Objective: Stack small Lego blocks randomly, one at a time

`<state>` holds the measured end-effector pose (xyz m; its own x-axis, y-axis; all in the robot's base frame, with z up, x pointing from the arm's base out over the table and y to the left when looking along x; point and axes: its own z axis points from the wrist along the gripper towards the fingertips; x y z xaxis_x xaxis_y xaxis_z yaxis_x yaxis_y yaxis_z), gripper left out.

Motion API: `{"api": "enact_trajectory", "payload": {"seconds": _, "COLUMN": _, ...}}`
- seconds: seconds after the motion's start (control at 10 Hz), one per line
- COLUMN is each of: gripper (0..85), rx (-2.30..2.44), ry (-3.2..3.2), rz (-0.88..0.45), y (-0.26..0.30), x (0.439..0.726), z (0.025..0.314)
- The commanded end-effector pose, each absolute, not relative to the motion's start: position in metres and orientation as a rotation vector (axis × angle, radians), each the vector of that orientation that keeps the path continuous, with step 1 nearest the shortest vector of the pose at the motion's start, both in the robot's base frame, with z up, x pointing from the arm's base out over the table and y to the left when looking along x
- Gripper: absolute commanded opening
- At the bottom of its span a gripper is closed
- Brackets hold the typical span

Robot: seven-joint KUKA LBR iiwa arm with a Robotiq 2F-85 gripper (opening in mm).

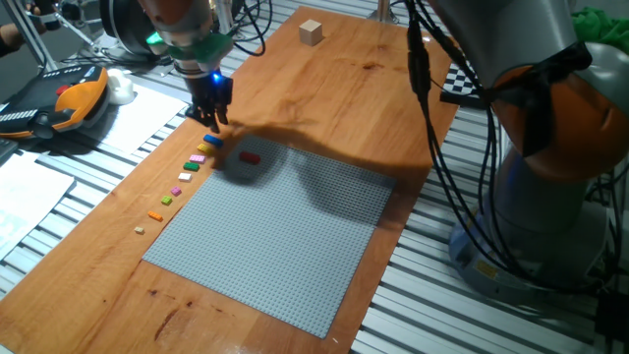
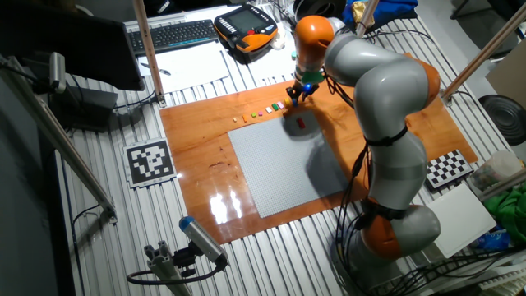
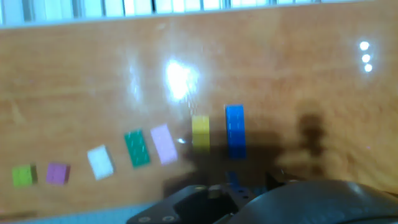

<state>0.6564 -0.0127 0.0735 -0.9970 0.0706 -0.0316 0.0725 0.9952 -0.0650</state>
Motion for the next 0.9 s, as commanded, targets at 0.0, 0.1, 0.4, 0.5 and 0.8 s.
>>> {"api": "enact_trajectory", "payload": {"seconds": 0.0, "gripper": 34.0, "rx": 0.107, "ry": 3.103, "rz": -0.096, "y": -0.011, "x": 0.661, "z": 0.068}}
{"api": "enact_trajectory", "payload": {"seconds": 0.1, "gripper": 34.0, "rx": 0.111, "ry": 3.091, "rz": -0.092, "y": -0.009, "x": 0.666, "z": 0.063}}
{"api": "enact_trajectory", "payload": {"seconds": 0.4, "gripper": 34.0, "rx": 0.082, "ry": 3.088, "rz": -0.09, "y": -0.014, "x": 0.677, "z": 0.054}}
{"api": "enact_trajectory", "payload": {"seconds": 0.5, "gripper": 34.0, "rx": 0.079, "ry": 3.082, "rz": -0.09, "y": -0.014, "x": 0.677, "z": 0.049}}
{"api": "enact_trajectory", "payload": {"seconds": 0.8, "gripper": 34.0, "rx": 0.065, "ry": 3.075, "rz": -0.083, "y": -0.015, "x": 0.679, "z": 0.038}}
